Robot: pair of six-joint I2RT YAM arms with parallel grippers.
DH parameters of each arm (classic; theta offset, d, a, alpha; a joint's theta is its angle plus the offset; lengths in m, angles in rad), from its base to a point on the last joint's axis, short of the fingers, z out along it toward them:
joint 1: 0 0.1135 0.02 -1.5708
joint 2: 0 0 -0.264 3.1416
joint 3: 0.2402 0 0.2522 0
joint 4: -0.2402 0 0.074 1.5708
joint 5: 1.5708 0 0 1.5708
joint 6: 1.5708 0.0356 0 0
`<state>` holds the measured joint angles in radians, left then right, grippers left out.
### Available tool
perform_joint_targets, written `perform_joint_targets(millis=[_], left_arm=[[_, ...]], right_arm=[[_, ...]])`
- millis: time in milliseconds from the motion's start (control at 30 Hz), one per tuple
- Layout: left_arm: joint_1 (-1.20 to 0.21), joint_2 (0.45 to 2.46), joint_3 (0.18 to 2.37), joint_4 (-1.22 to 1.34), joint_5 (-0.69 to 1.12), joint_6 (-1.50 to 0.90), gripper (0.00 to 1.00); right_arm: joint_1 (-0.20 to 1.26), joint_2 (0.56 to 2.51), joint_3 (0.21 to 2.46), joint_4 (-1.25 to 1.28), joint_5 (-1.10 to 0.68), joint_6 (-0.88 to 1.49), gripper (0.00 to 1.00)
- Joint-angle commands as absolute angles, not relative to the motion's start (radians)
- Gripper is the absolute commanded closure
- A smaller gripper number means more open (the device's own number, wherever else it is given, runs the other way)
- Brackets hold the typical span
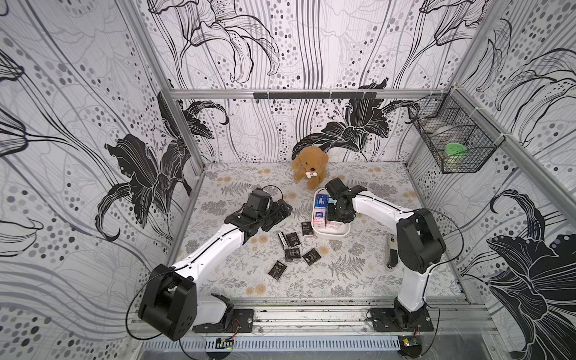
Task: Put the pocket tissues into the storage box
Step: Place the pocket tissues in the storage box.
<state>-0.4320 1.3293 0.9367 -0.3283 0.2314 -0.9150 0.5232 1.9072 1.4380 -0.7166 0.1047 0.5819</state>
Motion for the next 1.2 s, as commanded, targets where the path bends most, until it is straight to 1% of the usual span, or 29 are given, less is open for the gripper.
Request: perform_joint_targets(millis=[0,100,233,267,433,533,633,733,933,1167], left_arm=[[-0.434,1.313,0.946,-0.314,0.204,-0.897,0.14],[-0.434,1.315,0.946,-0.311,0.206,-0.899,0.14],[-0.435,1.316,0.947,-0.311,0.207,-0.895,0.14],[-0.435,1.314,0.946,-0.31,0.207,-0.894,0.14],[-0.435,1.31,0.937,-0.306,0.202,-0.891,0.14],[-0.433,1.309,0.925,-0.302,0.176,-0.885,0.13],[-0.412,1.313,0.9,-0.296,0.167,-0.886,0.13],[-0.364,1.309,0.852,-0.268,0.197,-0.903,0.13],[-0.267,1.271,0.783,-0.288,0.182,-0.881,0.12],[-0.104,1.19,0.703,-0.345,0.175,-0.822,0.12]], right_arm=[[0.523,1.916,1.466,-0.715,0.068,0.574,0.48],[0.524,1.916,1.478,-0.714,0.063,0.565,0.44],[0.525,1.894,1.482,-0.712,0.062,0.545,0.32],[0.525,1.883,1.48,-0.713,0.07,0.544,0.31],[0.523,1.824,1.474,-0.731,0.118,0.542,0.3],[0.535,1.779,1.459,-0.72,0.103,0.541,0.3],[0.569,1.738,1.454,-0.707,0.09,0.533,0.3],[0.627,1.726,1.472,-0.702,0.079,0.517,0.31],[0.773,1.779,1.532,-0.67,0.029,0.51,0.32],[0.916,1.948,1.65,-0.673,-0.013,0.501,0.32]])
